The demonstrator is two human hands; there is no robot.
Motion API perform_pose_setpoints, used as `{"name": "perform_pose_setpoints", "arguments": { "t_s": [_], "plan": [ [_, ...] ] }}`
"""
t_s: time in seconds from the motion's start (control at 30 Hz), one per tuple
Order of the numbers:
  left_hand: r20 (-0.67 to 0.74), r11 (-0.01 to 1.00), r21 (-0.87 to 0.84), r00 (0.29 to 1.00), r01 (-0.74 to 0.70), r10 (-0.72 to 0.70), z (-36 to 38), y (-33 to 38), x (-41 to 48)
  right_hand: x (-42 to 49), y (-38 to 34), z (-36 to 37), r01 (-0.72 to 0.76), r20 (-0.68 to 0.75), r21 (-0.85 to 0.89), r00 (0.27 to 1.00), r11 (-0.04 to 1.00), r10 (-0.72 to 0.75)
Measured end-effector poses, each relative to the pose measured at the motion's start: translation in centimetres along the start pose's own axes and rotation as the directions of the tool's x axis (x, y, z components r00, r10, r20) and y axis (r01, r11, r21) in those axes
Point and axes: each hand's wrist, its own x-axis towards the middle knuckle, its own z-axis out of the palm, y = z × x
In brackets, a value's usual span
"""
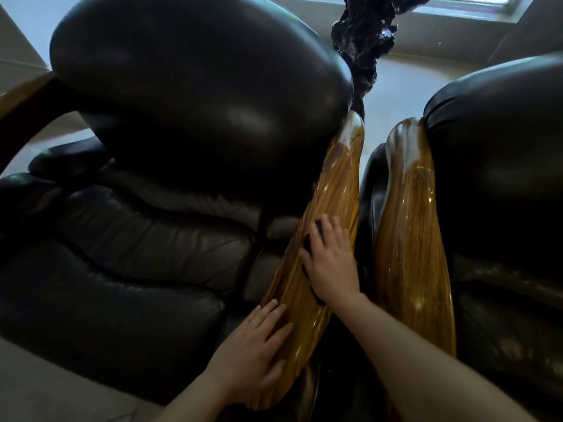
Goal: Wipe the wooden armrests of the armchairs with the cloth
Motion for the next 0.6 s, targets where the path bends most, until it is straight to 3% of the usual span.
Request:
{"name": "perform_pose_setpoints", "arguments": {
  "t_s": [0.13, 0.3, 0.47, 0.6],
  "plan": [
    [0.048, 0.999, 0.05, 0.999, 0.012, -0.015, -1.0, 0.2, 0.2, -4.3, -1.7, 1.4, 0.269, 0.052, -0.003, 0.962, 0.963, -0.268],
    [0.124, 0.966, -0.233, 0.988, 0.117, -0.089, -0.9, 0.2, 0.7, -6.5, -0.4, 1.3, 0.477, 0.157, 0.001, 0.868, 0.879, -0.471],
    [0.185, 0.916, -0.297, 0.957, 0.27, -0.222, -2.2, 1.1, 1.4, -5.9, 0.1, -0.1, 0.579, 0.225, -0.08, 0.804, 0.812, -0.551],
    [0.113, 0.887, -0.243, 0.92, 0.392, -0.376, -3.6, 1.2, 2.0, -2.4, 0.2, -3.2, 0.434, 0.2, -0.226, 0.897, 0.872, -0.394]
  ]
}}
